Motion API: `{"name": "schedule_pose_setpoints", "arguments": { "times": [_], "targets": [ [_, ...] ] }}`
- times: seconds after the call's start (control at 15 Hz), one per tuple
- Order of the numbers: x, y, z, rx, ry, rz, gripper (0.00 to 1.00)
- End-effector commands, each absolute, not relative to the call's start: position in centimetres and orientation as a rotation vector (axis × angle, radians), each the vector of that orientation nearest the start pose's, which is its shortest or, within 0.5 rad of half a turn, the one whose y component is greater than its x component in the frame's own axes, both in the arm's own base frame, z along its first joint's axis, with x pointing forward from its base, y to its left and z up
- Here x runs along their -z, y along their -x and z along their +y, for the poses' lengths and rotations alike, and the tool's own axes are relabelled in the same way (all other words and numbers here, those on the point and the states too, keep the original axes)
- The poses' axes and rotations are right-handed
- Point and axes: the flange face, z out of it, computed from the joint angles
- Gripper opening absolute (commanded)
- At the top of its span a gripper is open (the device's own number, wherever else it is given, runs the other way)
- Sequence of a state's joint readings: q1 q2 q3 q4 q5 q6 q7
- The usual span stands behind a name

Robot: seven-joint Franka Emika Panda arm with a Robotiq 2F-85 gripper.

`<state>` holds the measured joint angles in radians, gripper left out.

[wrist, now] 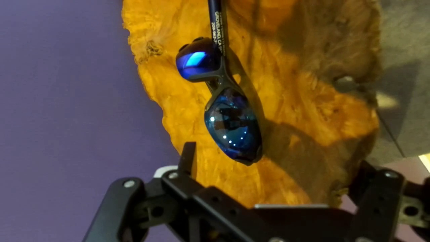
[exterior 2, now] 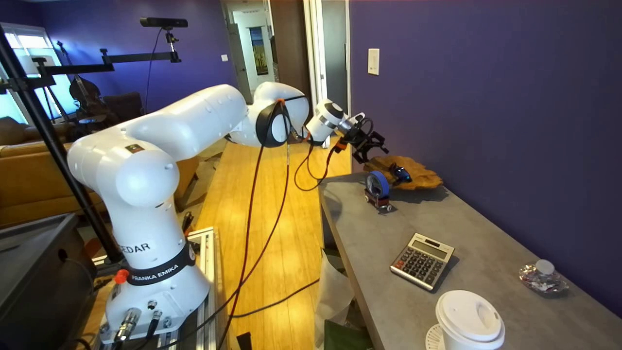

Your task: Move the key bowl from the right to the left

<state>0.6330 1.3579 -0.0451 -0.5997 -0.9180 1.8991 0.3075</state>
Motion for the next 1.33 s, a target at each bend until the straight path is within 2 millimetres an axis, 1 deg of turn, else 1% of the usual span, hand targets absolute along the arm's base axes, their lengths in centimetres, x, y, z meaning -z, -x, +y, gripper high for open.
{"name": "schedule_pose_setpoints", "arguments": {
  "times": [0.0,0.13,0.27,0.47,0.8,0.93,1.13,1.27],
  "targets": [
    [-16.4,-69.3,41.3,-0.435,-2.172,0.682,1.0],
    [-16.8,-69.5,41.5,-0.462,-2.174,0.694,1.0],
    [-17.6,-69.8,42.1,-0.514,-2.177,0.729,1.0],
    [-19.1,-70.2,43.4,-0.64,-2.202,0.796,1.0],
    [-21.1,-70.7,45.0,-0.827,-2.291,0.895,1.0],
    [-22.5,-70.7,45.5,-0.889,-2.323,0.933,1.0],
    [-25.9,-70.3,46.8,-0.946,-2.372,0.999,1.0],
    [-29.1,-69.5,48.1,-0.972,-2.386,1.067,1.0]
  ]
}}
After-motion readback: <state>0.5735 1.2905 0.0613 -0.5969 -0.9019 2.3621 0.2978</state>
